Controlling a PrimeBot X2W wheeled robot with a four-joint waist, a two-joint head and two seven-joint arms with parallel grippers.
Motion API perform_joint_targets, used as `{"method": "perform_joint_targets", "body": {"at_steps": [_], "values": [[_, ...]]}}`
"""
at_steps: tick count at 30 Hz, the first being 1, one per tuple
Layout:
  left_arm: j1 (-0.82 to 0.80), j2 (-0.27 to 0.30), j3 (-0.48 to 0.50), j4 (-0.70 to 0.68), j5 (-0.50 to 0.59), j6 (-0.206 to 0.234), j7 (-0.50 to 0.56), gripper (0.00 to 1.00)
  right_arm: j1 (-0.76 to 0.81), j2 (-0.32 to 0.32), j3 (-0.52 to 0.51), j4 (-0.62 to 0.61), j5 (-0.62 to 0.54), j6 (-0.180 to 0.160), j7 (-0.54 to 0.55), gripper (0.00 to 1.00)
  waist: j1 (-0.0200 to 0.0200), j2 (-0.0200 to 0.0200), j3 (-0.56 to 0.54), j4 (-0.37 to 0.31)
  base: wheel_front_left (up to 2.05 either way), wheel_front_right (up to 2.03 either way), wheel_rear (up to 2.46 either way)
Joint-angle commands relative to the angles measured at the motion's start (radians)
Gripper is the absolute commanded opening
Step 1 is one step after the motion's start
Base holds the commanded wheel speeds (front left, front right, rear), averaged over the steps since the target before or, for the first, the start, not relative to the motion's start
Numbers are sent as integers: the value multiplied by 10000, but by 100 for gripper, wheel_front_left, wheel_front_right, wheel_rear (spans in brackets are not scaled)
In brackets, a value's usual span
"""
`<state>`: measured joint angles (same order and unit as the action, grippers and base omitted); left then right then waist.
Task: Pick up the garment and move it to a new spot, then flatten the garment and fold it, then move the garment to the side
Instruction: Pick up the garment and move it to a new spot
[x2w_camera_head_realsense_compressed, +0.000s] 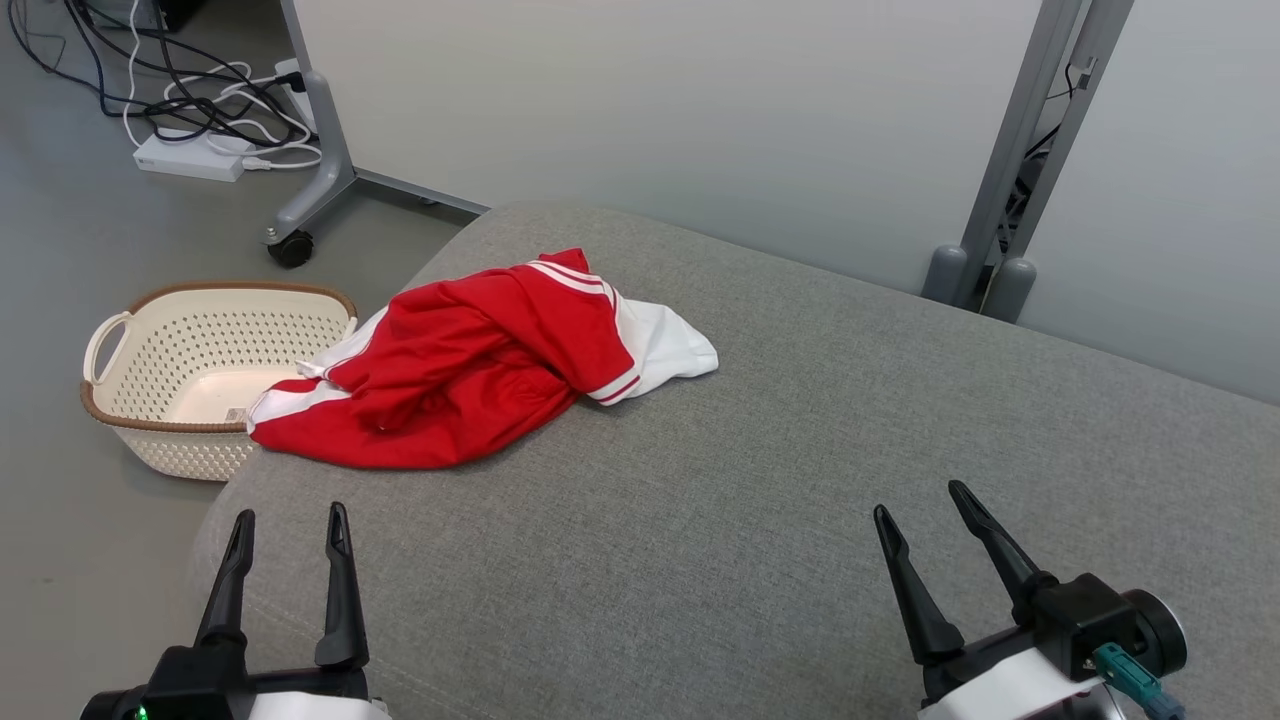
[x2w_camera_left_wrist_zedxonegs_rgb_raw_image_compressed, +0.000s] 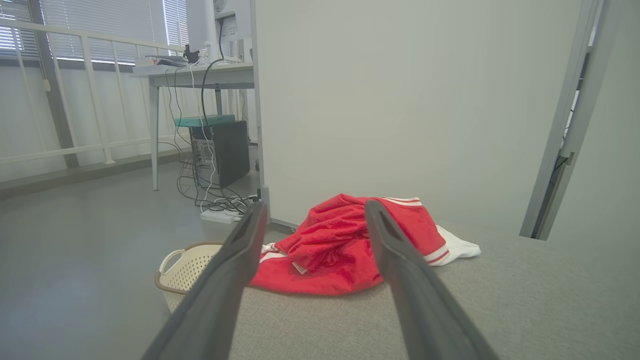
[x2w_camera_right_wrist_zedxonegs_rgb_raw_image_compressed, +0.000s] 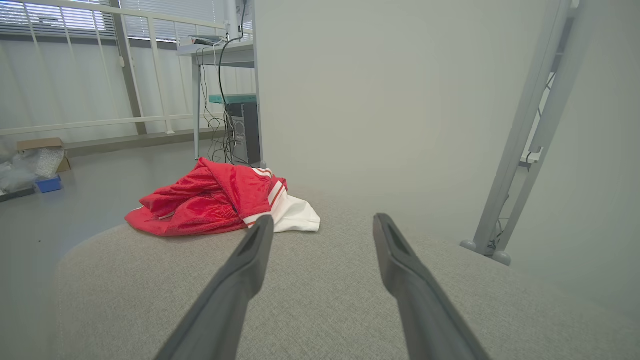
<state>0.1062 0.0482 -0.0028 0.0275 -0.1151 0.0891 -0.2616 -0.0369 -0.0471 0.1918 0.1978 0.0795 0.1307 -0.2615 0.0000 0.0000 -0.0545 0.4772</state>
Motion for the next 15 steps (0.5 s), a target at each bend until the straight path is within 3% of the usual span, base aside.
{"method": "perform_joint_targets", "body": {"at_steps": [1, 6, 15], "values": [[70, 41, 42, -58, -73, 36, -45, 100, -78, -64, -16, 9, -41, 1, -58, 100, 0, 0, 28, 23, 0, 0, 0], [56, 41, 8, -10, -154, 25, -43, 100, 43, -64, -113, 35, -84, 1, -59, 100, 0, 0, 58, 39, 0, 0, 0], [-1034, 41, -83, 849, -441, -542, -44, 100, 379, -64, -557, -176, -369, 1, -59, 100, 0, 0, 479, 188, 0, 0, 0]]}}
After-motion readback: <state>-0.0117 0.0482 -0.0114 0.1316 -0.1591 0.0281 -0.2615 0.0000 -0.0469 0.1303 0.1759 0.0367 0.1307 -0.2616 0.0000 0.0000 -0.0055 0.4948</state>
